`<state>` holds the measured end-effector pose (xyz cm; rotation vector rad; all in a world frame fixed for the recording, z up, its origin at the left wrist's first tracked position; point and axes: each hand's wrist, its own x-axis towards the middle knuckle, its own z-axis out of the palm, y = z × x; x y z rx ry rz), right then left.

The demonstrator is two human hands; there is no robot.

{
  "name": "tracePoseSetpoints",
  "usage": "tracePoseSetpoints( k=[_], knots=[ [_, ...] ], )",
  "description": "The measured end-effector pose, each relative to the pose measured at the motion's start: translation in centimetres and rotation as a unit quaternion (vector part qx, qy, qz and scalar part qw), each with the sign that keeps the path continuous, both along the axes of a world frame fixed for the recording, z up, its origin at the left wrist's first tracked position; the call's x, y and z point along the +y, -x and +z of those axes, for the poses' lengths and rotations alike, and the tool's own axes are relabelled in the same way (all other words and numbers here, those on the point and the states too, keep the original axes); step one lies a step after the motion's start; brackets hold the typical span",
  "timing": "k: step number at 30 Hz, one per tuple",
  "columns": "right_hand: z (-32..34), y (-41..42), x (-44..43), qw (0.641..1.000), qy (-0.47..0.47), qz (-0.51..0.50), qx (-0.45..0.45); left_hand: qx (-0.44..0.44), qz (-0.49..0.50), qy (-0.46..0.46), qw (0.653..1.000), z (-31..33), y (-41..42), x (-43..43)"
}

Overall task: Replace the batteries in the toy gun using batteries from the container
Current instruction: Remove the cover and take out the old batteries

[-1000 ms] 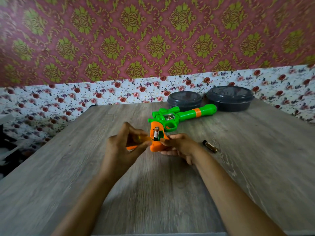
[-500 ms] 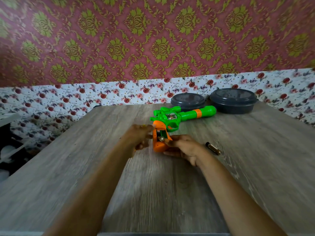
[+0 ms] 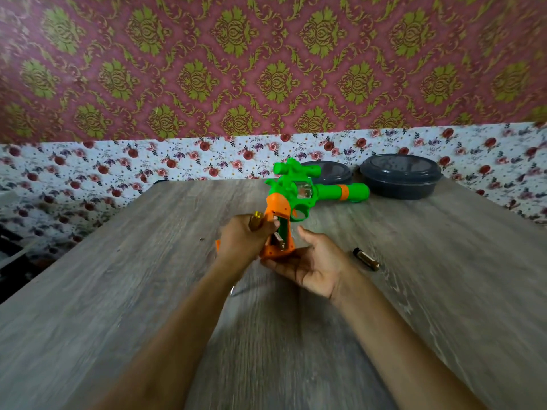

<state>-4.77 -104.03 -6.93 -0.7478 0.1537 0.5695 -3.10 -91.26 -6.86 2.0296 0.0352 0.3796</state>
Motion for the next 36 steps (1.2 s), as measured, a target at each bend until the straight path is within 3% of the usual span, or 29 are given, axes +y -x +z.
tracePoseSetpoints(
  k=[2,4,16,21,24,31,36],
  knots=[
    [0.0,0.2,-0.1,1.0,-0.014,-0.013,0.013,-0.074,0.018,-0.121,0.99,0.1,0.3,-0.3],
    [0.0,0.3,-0.1,1.0,-0.013,-0.017,0.01,-0.128,0.008,-0.169,0.977,0.2,0.6,-0.6],
    [-1.0,0.0,0.0,0.997,0.052,-0.049,0.017,-0.07,0.033,-0.084,0.993,0.0,0.6,0.2],
    [-0.6,0.5,0.1,0.995,0.07,-0.071,0.023,-0.12,0.051,-0.123,0.984,0.2,0.7,0.3],
    [-0.7,0.2,0.2,0.996,0.029,-0.079,0.039,-0.176,0.043,-0.167,0.969,0.6,1.5,-0.1],
    [0.4,0.6,-0.8,0.994,-0.026,-0.1,0.019,-0.237,-0.082,-0.256,0.934,0.7,3.0,-2.1],
    [0.6,1.2,-0.7,0.993,-0.035,-0.109,0.018,-0.211,-0.085,-0.212,0.95,0.7,2.8,-1.6]
  ],
)
